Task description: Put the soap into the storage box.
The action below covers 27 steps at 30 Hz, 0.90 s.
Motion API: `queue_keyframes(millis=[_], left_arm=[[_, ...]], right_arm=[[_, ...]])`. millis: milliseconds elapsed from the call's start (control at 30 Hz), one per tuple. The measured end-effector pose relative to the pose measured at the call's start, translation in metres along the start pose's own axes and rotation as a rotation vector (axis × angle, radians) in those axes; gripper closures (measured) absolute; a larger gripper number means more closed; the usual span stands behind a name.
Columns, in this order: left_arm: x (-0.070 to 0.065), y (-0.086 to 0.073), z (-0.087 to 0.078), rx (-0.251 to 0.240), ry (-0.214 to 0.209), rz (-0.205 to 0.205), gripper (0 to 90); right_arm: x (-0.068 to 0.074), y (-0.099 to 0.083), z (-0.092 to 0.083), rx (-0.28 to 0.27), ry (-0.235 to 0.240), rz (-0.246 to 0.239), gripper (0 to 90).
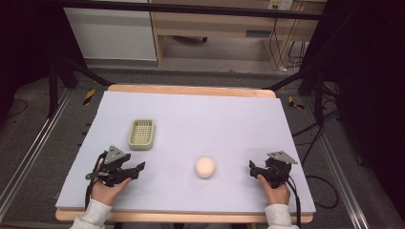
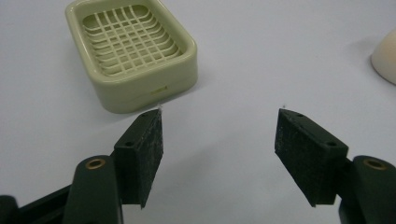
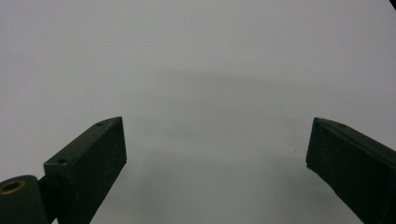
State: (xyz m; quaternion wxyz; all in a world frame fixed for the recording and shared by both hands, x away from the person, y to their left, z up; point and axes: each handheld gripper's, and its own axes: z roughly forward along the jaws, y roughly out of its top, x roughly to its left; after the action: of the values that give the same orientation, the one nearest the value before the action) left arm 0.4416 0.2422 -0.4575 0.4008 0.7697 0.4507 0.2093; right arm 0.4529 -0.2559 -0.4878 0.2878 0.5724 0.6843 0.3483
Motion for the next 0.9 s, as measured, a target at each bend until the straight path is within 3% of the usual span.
queue_keyframes(millis=[900], left_arm=[[-0.028,0.013,0.012,0.005,-0.061,0.061,31.9]], right_arm=[[0.0,0.0,0.001,0.006,0.006,0.006,5.4]])
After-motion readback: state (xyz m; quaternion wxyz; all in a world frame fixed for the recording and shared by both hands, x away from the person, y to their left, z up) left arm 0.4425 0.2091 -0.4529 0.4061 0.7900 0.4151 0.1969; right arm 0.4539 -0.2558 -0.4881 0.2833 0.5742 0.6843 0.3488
